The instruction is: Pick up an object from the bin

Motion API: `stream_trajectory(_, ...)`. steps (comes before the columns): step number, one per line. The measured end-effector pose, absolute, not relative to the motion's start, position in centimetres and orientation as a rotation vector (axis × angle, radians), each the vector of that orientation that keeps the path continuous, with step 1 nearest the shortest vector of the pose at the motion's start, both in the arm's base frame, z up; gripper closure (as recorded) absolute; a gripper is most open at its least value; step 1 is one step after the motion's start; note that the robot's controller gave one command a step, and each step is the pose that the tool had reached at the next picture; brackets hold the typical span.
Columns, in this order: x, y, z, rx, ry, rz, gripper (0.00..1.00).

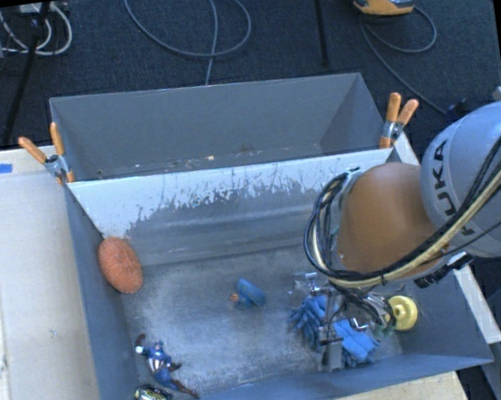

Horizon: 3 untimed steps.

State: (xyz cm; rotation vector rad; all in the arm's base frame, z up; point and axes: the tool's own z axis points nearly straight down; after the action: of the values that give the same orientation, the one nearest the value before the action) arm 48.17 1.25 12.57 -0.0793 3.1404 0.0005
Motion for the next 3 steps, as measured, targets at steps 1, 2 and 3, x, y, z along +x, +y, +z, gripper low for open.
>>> stream_trajectory(1, 50.6, -1.3, 8.4, 0.143, 3.139, 0.0, 1.0)
stream_trajectory(2, 50.6, -1.3, 8.4, 0.144, 3.139, 0.001, 1.0)
stream_trajectory(3, 51.0, -0.5, 9.6, 0.094, 3.142, -0.001, 1.0)
